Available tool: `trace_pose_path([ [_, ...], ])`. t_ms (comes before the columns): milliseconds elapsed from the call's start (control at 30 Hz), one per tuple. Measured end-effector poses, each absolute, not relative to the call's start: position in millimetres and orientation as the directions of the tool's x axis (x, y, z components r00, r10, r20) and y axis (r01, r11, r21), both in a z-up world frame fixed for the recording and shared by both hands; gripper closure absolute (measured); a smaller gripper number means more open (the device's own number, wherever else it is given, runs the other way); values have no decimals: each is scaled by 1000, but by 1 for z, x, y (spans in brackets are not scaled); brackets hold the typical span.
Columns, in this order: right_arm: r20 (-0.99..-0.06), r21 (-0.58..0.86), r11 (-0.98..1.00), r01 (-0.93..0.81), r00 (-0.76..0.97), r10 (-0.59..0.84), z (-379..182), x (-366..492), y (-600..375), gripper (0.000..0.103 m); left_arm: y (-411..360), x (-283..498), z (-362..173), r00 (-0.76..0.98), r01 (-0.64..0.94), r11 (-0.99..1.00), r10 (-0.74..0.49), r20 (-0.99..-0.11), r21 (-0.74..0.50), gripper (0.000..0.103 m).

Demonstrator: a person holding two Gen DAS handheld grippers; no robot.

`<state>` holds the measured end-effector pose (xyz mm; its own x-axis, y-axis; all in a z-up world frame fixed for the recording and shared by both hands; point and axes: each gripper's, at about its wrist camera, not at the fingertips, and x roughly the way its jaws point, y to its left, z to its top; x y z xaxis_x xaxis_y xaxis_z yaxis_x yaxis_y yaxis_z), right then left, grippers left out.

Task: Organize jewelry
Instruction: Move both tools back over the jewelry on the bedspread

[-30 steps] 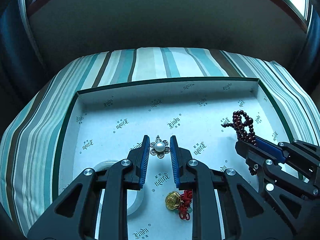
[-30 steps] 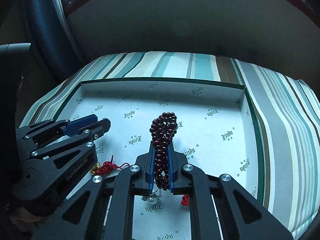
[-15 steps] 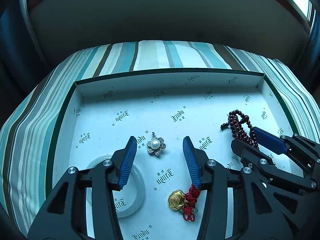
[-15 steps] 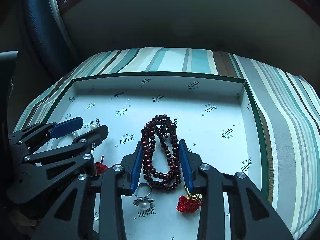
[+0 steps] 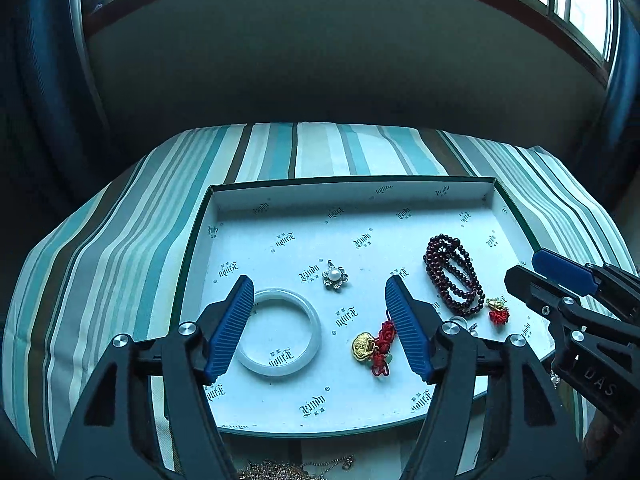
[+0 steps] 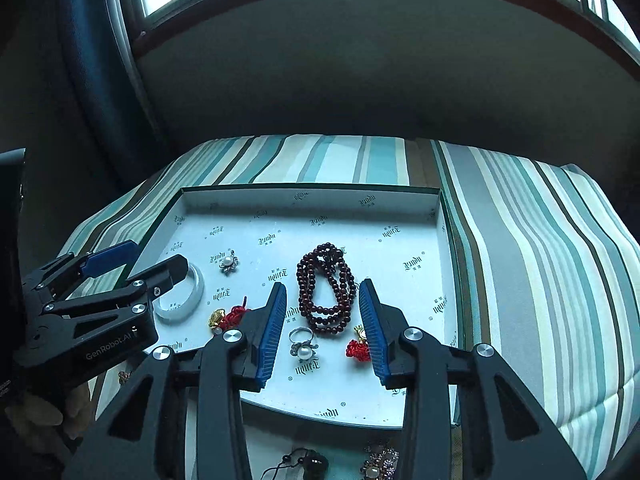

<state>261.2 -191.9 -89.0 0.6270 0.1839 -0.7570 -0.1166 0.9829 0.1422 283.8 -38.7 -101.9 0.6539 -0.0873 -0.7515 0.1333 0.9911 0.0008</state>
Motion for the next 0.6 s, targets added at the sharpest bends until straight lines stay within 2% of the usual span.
trace_pose_path([
  [233,-768,138,985,-104,617,173,-90,211,-199,65,-17,236,-103,645,111,994,-76,-760,-5,35],
  [600,-830,129,984,-126,528,177,-125,145,-197,65,12,164,-134,583,54,998,-21,-812,13,34],
])
